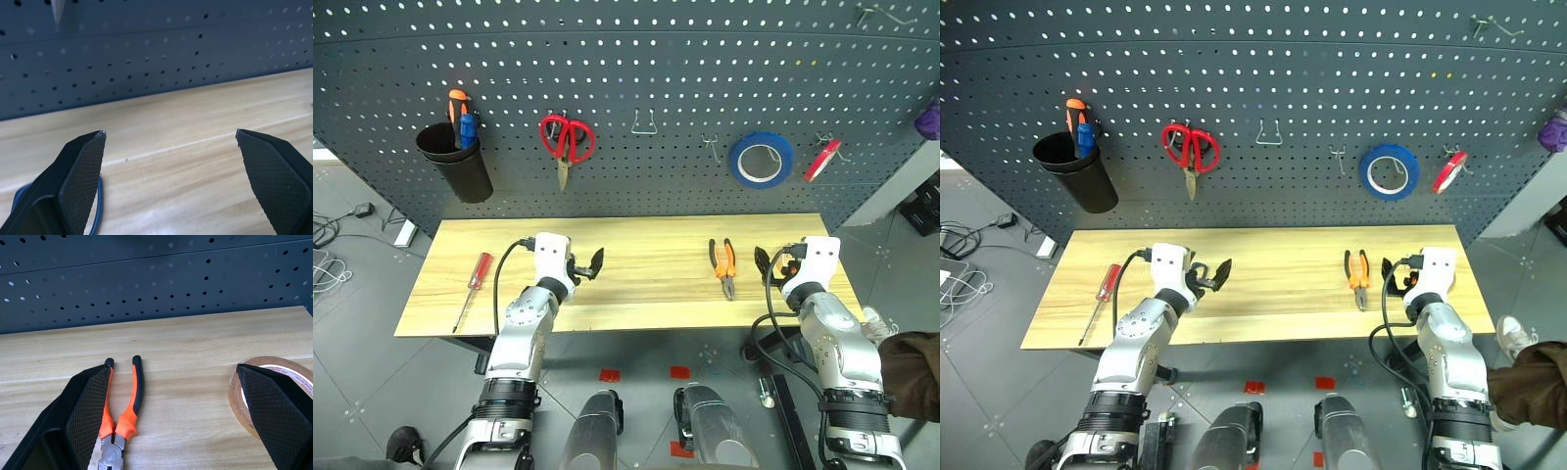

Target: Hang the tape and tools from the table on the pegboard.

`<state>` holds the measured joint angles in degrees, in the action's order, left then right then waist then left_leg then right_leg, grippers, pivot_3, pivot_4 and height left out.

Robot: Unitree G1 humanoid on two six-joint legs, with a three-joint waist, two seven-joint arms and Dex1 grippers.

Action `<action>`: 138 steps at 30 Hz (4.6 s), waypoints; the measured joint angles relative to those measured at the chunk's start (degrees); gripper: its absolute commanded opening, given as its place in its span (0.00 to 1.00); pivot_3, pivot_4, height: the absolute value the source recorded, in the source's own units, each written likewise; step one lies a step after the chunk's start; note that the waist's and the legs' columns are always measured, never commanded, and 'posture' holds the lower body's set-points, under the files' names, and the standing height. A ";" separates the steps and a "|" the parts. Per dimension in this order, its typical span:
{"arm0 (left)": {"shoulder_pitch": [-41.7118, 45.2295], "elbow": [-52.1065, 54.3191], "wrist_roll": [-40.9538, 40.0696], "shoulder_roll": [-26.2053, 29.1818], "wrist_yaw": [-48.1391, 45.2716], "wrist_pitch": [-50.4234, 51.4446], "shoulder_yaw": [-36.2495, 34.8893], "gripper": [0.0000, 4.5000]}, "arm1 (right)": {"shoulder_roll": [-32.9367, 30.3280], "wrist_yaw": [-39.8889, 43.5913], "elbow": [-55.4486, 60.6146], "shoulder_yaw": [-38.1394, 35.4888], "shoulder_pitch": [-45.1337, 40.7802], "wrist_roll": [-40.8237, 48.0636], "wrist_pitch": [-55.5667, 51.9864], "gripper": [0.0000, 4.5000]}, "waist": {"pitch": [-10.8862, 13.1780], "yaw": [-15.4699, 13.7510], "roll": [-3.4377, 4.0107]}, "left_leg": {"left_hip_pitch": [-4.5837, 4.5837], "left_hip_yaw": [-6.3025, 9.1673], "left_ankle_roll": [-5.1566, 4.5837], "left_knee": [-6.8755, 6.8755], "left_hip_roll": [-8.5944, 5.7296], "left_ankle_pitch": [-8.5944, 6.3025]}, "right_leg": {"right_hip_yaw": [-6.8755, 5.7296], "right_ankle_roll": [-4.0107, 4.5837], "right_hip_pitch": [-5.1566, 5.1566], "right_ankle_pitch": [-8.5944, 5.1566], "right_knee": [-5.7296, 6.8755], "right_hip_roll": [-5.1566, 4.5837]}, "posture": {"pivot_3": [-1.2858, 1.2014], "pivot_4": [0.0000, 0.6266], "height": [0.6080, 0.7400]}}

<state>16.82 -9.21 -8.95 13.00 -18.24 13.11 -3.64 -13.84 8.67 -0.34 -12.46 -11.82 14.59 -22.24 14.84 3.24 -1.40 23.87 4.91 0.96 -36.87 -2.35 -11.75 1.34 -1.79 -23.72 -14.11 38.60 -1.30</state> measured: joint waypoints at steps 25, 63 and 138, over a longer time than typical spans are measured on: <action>0.91 18.61 -19.55 14.38 -31.36 27.56 7.65 1.00 | -13.16 6.43 -4.23 -2.85 -8.66 5.03 -23.14 0.99 | 3.95 0.08 -0.11 | 0.23 -0.65 -0.03 0.15 0.07 -0.03 | 0.96 0.00 -0.44 -0.03 -0.17 0.09 | 0.48 0.62 1.00; -9.18 29.65 -17.35 12.97 -23.57 32.88 15.17 1.00 | -26.37 24.38 -24.56 11.32 -25.16 -8.05 -17.12 0.99 | 8.88 1.01 -0.35 | 1.05 -1.10 -0.21 0.68 0.10 -0.19 | 1.29 -0.57 -1.41 0.36 -0.82 0.01 | 0.50 0.75 1.00; 3.83 5.03 -6.10 -3.13 -18.62 -30.48 6.91 1.00 | -13.58 9.63 26.91 23.03 -21.25 -8.76 -11.36 0.09 | 8.81 5.44 -0.64 | 1.49 -1.41 -0.24 -0.10 0.19 -0.12 | 1.16 -0.51 -1.70 0.98 -0.64 0.00 | 0.39 0.52 1.00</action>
<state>20.65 -4.18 -15.06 9.87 -36.86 -17.36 3.27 -27.42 18.30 26.57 10.57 -33.07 5.83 -33.60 23.65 8.67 -2.04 25.35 3.50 0.72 -36.97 -2.16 -11.87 2.49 -2.29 -25.42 -13.12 37.96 -1.30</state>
